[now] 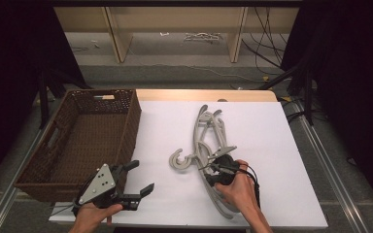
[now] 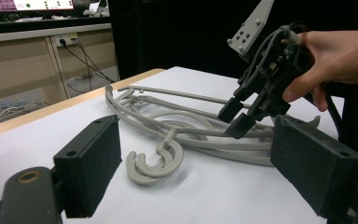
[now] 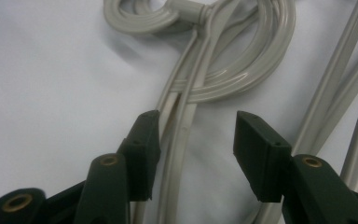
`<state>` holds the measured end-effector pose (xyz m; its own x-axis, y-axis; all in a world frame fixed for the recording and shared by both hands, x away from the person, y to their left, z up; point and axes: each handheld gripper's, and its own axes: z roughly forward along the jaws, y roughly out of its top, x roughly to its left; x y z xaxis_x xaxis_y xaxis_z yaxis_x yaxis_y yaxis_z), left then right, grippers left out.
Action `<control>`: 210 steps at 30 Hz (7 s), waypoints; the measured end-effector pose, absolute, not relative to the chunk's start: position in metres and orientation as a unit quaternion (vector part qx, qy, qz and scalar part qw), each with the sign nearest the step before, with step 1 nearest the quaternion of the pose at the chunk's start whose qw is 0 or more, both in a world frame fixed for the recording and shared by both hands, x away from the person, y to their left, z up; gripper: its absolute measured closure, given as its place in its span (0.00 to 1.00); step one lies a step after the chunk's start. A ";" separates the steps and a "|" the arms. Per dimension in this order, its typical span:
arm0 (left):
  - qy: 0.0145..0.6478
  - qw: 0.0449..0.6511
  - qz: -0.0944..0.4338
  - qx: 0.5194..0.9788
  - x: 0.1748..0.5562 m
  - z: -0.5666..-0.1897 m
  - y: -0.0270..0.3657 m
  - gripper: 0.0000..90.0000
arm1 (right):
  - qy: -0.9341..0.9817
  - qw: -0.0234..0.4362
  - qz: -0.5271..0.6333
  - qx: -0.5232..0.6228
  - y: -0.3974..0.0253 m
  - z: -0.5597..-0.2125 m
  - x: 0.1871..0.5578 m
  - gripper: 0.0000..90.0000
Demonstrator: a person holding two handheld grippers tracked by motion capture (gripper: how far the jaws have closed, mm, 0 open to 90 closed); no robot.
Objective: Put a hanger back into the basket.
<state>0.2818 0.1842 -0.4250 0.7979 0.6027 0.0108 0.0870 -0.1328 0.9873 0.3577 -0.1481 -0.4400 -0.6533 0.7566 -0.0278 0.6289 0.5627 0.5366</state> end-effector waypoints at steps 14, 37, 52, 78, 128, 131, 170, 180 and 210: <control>0.239 0.612 0.207 0.725 0.281 -0.425 0.184 0.18 | 0.880 0.117 0.232 0.398 -0.142 -0.447 0.369 0.68; 0.239 0.615 0.205 0.723 0.280 -0.424 0.184 0.18 | 0.867 0.097 0.241 0.426 -0.143 -0.447 0.373 0.87; 0.241 0.610 0.206 0.726 0.280 -0.425 0.184 0.18 | 0.869 0.119 0.244 0.414 -0.168 -0.429 0.369 0.91; 0.251 0.588 0.177 0.748 0.283 -0.429 0.176 0.20 | 0.873 0.117 0.326 0.343 -0.198 -0.382 0.344 0.92; -0.020 0.419 0.230 0.878 0.338 -0.417 0.102 0.75 | 0.930 0.030 0.326 0.168 -0.168 -0.369 0.308 0.91; -0.025 0.407 0.232 0.883 0.337 -0.411 0.099 0.77 | 0.930 0.042 0.328 0.158 -0.171 -0.369 0.311 0.90; 0.183 0.476 0.109 0.853 0.370 -0.356 0.117 0.88 | 0.783 0.272 0.472 0.299 -0.190 -0.342 0.302 0.30; 0.211 0.508 0.089 0.830 0.383 -0.314 0.135 0.88 | 0.778 0.262 0.496 0.285 -0.189 -0.359 0.291 0.29; 0.361 0.499 0.173 0.768 0.419 -0.293 0.278 0.88 | 0.786 0.216 0.479 0.324 -0.193 -0.398 0.300 0.26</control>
